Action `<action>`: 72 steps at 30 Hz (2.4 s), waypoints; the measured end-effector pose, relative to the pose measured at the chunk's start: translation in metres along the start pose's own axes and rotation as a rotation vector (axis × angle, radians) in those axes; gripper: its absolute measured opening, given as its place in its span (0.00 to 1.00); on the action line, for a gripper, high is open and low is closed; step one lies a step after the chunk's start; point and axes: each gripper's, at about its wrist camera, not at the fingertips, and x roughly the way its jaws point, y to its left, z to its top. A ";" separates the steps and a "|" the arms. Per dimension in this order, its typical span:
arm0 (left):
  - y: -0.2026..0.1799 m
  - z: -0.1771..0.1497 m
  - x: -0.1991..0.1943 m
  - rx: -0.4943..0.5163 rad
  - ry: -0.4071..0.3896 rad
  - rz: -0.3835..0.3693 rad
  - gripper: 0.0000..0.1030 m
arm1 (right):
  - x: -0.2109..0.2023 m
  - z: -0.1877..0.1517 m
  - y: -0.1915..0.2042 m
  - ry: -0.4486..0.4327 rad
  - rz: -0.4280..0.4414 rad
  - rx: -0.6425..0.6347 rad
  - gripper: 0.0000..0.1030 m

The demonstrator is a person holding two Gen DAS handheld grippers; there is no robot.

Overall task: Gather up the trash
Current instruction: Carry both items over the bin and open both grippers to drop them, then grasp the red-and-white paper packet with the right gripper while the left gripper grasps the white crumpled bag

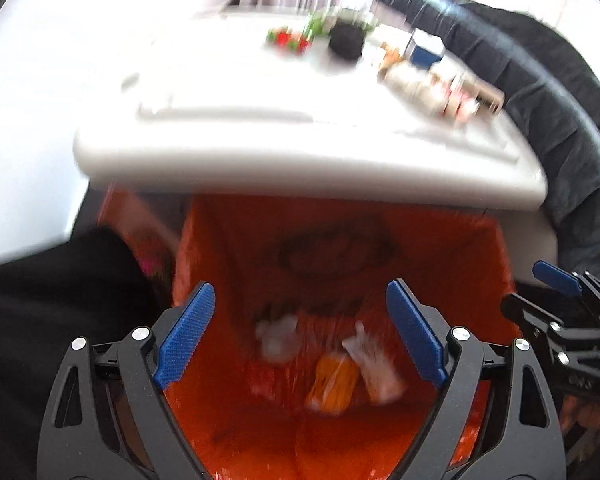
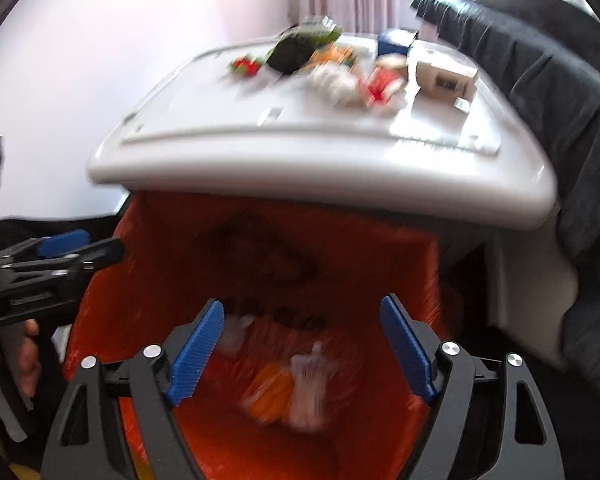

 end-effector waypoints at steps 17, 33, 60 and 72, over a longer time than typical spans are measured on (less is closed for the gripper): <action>-0.033 0.056 0.013 0.112 -0.171 -0.053 0.87 | 0.069 0.173 -0.066 -0.160 -0.132 0.149 0.87; -0.022 0.059 0.011 0.037 -0.141 -0.125 0.88 | 0.126 0.188 -0.073 -0.061 -0.155 0.101 0.51; -0.129 0.155 0.111 0.013 -0.107 -0.117 0.80 | -0.017 0.145 -0.097 -0.320 -0.074 0.124 0.34; -0.127 0.169 0.153 0.057 -0.100 -0.010 0.32 | -0.016 0.142 -0.095 -0.330 -0.031 0.103 0.35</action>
